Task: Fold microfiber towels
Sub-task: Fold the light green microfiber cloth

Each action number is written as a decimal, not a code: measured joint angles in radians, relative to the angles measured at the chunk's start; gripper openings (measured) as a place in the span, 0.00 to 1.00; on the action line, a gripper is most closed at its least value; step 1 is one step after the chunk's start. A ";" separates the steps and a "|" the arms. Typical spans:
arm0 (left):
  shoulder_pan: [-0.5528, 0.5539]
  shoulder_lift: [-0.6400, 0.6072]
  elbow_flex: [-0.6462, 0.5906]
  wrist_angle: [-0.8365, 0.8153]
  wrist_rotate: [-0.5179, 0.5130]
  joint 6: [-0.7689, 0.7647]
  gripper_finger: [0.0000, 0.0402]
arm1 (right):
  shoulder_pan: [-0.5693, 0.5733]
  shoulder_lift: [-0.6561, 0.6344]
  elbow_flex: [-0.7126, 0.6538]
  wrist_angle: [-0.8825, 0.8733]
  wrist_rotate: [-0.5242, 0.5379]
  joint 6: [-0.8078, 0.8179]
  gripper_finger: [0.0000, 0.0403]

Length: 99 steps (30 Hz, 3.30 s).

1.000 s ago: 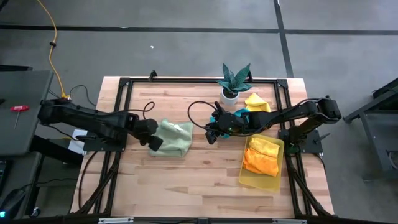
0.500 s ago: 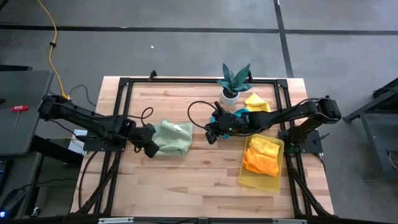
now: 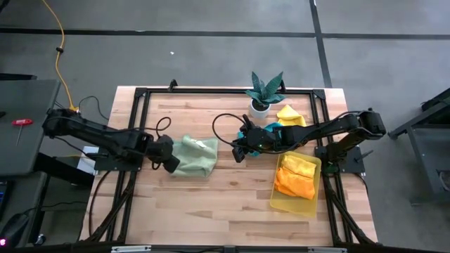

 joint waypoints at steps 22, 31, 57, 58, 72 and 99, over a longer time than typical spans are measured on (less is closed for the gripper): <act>0.114 0.067 -0.060 0.213 0.125 0.016 0.52 | 0.002 0.000 0.000 0.000 0.000 0.004 0.17; 0.114 0.075 -0.060 0.216 0.167 0.026 0.47 | 0.002 0.000 0.000 0.000 -0.032 0.005 0.17; 0.049 0.062 -0.060 0.259 0.270 0.050 0.03 | 0.002 0.000 0.000 0.000 -0.046 0.007 0.17; 0.047 0.057 -0.060 0.257 0.271 0.048 0.02 | 0.002 0.000 0.000 0.000 -0.046 0.007 0.17; -0.039 0.011 -0.059 0.232 0.270 -0.030 0.02 | 0.002 0.000 0.000 -0.002 -0.046 0.005 0.17; -0.146 0.012 -0.059 0.159 0.153 -0.105 0.06 | 0.002 0.000 0.000 -0.005 -0.045 0.004 0.17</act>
